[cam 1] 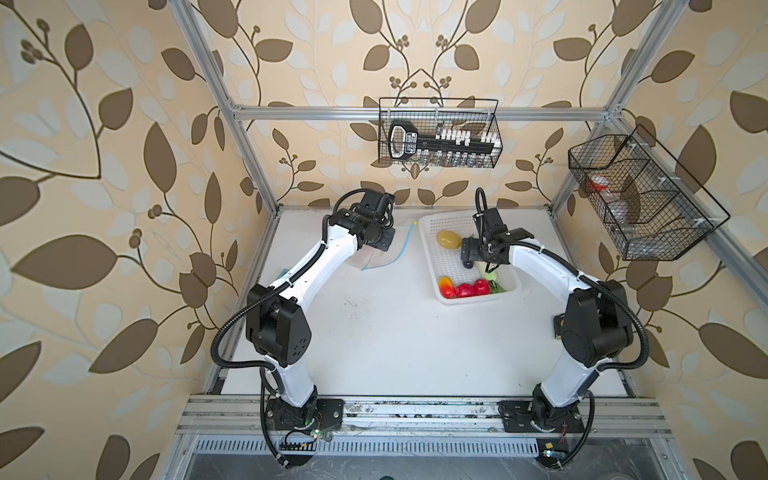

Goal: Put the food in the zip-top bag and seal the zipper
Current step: 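Lower the right gripper onto the white radish and close it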

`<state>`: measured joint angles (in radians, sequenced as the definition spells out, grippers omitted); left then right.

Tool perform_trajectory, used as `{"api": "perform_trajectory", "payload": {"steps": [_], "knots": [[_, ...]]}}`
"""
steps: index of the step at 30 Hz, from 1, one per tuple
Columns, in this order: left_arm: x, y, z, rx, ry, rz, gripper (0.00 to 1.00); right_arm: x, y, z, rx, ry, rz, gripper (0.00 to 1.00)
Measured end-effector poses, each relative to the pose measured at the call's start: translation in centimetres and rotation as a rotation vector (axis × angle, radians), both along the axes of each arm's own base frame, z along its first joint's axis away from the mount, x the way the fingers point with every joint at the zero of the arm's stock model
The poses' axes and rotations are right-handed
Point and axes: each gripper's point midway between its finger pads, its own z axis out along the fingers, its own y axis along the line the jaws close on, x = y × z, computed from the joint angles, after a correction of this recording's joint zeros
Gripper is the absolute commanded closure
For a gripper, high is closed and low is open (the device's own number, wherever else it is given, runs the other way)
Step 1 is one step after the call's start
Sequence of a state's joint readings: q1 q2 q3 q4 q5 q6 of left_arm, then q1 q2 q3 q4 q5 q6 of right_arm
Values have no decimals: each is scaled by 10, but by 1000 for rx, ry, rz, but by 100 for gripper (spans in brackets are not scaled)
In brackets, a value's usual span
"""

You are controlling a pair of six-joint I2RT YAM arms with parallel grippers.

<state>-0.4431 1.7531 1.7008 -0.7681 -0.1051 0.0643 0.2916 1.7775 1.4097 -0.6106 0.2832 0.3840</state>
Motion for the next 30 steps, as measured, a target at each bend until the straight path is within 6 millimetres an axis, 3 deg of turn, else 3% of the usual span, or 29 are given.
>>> {"api": "perform_trajectory", "payload": {"steps": [12,20,30], "knots": [[-4,5,-10,3,3,5,100,18,-20,-21,-78,37,-23,7],[-9,11,-23,18,26,9,100,22,-22,-42,-95,83,-18,13],[-11,6,-20,-27,29,9,100,29,-26,-57,-109,111,-25,20]]}}
